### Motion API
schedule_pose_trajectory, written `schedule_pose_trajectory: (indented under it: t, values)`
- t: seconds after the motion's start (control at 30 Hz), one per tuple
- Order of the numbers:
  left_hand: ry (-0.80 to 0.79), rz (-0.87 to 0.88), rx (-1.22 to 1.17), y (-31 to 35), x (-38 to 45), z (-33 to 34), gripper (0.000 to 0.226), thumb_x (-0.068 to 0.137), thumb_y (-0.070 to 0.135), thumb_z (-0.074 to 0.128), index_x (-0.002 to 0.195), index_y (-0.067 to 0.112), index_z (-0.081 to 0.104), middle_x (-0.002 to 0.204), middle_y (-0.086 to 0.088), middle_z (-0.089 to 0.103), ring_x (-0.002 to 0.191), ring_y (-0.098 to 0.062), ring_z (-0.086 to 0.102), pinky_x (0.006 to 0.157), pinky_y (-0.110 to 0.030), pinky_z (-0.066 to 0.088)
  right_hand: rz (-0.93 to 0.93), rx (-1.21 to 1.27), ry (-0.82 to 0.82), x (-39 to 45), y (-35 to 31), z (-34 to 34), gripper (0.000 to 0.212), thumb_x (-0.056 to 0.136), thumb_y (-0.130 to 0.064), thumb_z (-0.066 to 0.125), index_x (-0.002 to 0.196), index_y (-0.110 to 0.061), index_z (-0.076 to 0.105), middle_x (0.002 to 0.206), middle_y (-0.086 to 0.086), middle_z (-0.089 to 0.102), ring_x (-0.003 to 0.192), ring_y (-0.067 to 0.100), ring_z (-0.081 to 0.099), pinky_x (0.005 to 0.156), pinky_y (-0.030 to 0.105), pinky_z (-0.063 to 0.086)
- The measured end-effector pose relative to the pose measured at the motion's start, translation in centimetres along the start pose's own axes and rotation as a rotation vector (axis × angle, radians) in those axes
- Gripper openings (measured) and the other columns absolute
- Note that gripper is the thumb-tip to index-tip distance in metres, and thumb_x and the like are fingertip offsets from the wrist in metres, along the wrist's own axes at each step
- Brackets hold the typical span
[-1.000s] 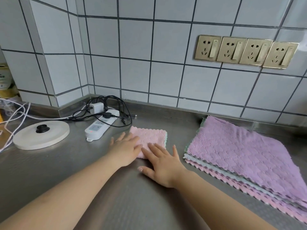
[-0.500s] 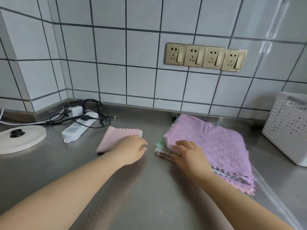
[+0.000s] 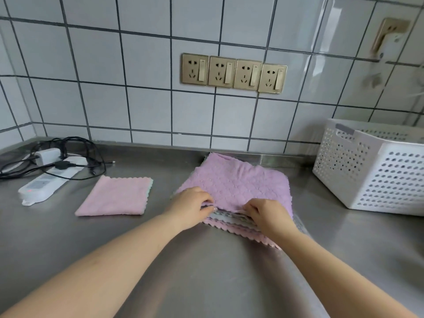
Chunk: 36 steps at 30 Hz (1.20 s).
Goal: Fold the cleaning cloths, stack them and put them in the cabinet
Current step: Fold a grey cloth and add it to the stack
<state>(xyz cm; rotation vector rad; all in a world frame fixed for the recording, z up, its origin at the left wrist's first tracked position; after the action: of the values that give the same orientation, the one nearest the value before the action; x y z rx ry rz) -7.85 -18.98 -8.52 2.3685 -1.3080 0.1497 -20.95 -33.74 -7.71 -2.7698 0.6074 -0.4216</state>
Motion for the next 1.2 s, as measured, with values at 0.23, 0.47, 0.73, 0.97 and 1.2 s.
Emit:
schedule_pose_trajectory:
  t: [0.23, 0.47, 0.73, 0.97, 1.2]
  values:
    - [-0.036, -0.015, 0.042, -0.5, 1.3, -0.2, 0.030, 0.095, 0.017, 0.045, 0.120, 0.018, 0.062, 0.119, -0.001, 0.058, 0.111, -0.019, 0.053, 0.090, -0.027, 0.042, -0.129, 0.007, 0.017, -0.4, -0.3, 0.0, 0.024, 0.089, -0.044, 0.057, 0.100, -0.025, 0.067, 0.097, -0.008, 0.063, 0.090, 0.015, 0.059, 0.076, 0.030, 0.048]
    - [-0.088, 0.021, 0.051, -1.7, 1.3, -0.5, 0.039, 0.092, 0.000, 0.042, 0.125, 0.011, 0.061, 0.129, -0.006, 0.057, 0.121, -0.020, 0.049, 0.102, -0.023, 0.034, -0.088, 0.027, 0.040, -0.5, 1.1, -1.0, 0.022, 0.094, -0.023, 0.053, 0.094, -0.012, 0.071, 0.099, 0.000, 0.067, 0.090, 0.019, 0.060, 0.077, 0.028, 0.046]
    - [0.049, -0.103, 0.040, -2.0, 1.2, -2.8, 0.041, 0.094, 0.005, 0.037, 0.126, 0.019, 0.059, 0.122, -0.013, 0.062, 0.103, -0.031, 0.059, 0.083, -0.034, 0.048, 0.240, 0.248, -0.155, 0.0, 1.6, -2.2, 0.033, 0.091, -0.034, 0.055, 0.096, -0.007, 0.072, 0.086, 0.017, 0.069, 0.071, 0.028, 0.059, 0.056, 0.024, 0.037]
    - [0.087, -0.032, 0.231, -1.0, 1.4, -5.3, 0.035, 0.090, 0.004, 0.039, 0.114, 0.015, 0.061, 0.110, -0.010, 0.063, 0.091, -0.028, 0.056, 0.071, -0.032, 0.042, 0.271, 0.199, 0.091, 0.5, 0.9, -5.5, 0.034, 0.092, -0.027, 0.049, 0.069, -0.004, 0.057, 0.066, 0.017, 0.057, 0.061, 0.021, 0.043, 0.055, 0.029, 0.031]
    - [0.134, 0.130, 0.150, 0.1, -1.8, -9.2, 0.035, 0.094, 0.008, 0.043, 0.121, 0.018, 0.062, 0.112, -0.005, 0.064, 0.102, -0.026, 0.059, 0.084, -0.035, 0.047, -0.062, 0.007, 0.307, -2.8, -1.6, -9.0, 0.022, 0.097, -0.028, 0.045, 0.088, -0.013, 0.058, 0.079, 0.002, 0.065, 0.072, 0.027, 0.058, 0.062, 0.036, 0.046]
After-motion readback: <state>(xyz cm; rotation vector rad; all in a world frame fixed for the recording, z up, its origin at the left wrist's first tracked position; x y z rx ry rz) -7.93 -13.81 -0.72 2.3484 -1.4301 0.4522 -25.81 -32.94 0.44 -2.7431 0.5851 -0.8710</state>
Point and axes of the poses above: each hand's wrist, its own x-axis towards the middle knuckle, its own z-axis out of the palm, y = z × x, the point moved 5 cm from there along x, towards the middle knuckle
